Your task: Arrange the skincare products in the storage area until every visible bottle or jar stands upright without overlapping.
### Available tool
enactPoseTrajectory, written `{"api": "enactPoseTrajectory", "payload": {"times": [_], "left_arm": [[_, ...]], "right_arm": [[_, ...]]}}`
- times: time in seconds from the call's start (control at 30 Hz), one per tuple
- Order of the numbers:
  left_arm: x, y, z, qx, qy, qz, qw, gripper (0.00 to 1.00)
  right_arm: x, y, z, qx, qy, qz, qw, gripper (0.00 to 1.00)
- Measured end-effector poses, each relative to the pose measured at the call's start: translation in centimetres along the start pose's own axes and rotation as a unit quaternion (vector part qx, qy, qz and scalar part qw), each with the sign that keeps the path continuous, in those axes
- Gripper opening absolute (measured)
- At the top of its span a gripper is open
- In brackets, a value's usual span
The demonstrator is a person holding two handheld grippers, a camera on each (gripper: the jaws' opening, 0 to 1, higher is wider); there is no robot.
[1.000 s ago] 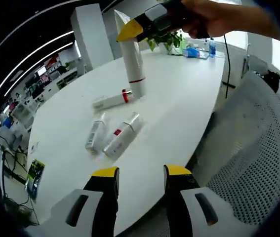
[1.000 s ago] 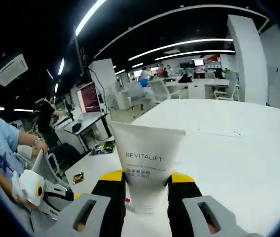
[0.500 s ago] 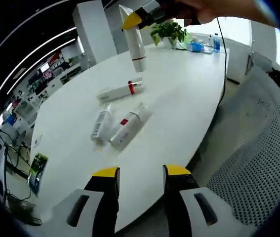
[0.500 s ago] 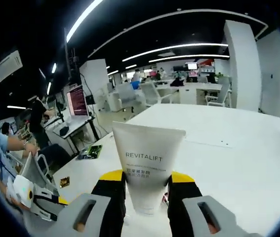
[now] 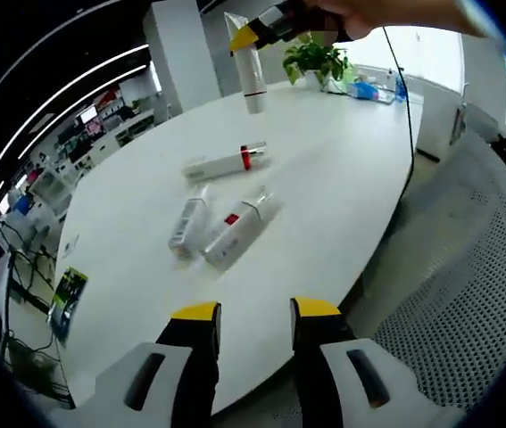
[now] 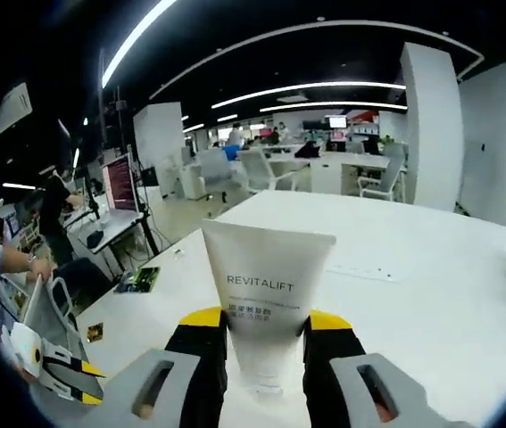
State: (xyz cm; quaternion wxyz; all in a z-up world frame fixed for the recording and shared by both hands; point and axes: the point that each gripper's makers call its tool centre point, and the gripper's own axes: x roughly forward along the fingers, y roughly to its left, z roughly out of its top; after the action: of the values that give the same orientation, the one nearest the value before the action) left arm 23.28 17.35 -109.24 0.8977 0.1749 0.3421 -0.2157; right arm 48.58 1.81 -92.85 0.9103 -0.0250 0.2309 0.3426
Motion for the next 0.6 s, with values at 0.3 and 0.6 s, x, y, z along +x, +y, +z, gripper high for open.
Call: {"api": "enactPoseTrajectory", "payload": {"times": [0.3,0.6], "left_arm": [[0.3,-1.0,-0.4,-0.004,0.012,-0.024,0.9996,0.27],[0.3,-1.1,-0.5,0.0,0.013,-0.029,0.9995,0.27]], "right_arm": [[-0.7,0.4,0.9,0.0,0.007,-0.014,0.9999,0.25],[-2.6,1.5,1.4,-0.013,0.01,-0.024,0.9996,0.25]]}}
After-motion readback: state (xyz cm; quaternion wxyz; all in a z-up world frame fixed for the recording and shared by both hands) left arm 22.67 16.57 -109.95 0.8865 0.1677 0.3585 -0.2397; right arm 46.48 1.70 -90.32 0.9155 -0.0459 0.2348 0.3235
